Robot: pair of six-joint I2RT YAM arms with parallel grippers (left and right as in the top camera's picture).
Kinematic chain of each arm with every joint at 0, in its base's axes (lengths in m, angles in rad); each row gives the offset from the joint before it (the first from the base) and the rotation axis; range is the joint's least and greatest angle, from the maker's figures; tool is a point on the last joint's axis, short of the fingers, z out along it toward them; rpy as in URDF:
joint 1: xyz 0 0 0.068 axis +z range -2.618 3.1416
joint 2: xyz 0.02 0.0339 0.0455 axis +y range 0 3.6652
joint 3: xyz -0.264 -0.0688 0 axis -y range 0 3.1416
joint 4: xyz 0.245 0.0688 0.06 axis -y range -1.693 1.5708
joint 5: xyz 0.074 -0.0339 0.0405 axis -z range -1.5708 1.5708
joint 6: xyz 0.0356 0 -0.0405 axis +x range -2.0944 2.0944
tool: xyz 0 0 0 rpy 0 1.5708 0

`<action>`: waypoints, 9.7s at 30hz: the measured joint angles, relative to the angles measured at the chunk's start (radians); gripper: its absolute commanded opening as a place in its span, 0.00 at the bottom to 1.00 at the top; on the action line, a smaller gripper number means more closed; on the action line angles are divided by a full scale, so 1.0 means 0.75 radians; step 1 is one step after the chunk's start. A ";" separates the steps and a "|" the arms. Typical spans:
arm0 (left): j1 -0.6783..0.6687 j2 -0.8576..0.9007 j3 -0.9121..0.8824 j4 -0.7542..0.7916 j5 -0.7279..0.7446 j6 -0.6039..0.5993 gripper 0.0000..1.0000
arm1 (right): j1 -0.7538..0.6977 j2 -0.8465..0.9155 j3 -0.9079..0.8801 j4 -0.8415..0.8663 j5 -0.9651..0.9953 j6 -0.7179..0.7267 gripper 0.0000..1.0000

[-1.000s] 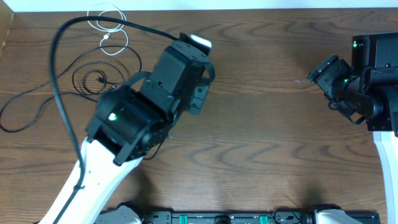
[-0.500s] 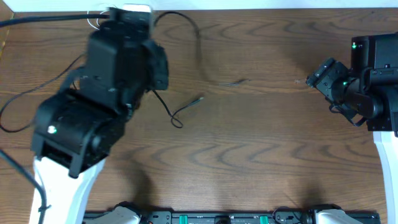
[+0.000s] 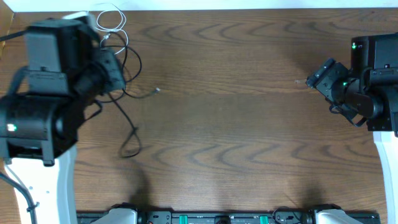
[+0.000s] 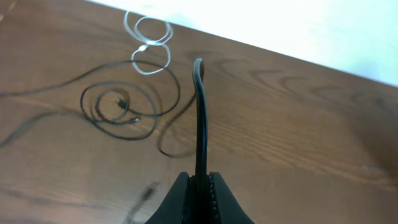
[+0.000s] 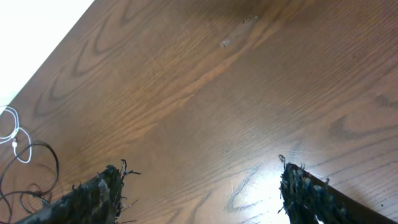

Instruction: Untangle cables

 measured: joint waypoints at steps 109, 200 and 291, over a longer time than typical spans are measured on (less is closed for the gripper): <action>1.317 0.746 -0.184 -0.039 0.233 -0.194 0.82 | 0.000 0.119 0.000 0.016 -0.155 -0.135 0.86; 1.555 0.518 -0.682 0.210 0.311 -0.126 0.97 | 0.154 0.120 0.000 0.029 -0.246 -0.292 0.86; 1.728 0.452 -1.260 0.733 1.142 -0.511 0.08 | 0.159 0.120 0.000 0.059 -0.247 -0.303 0.86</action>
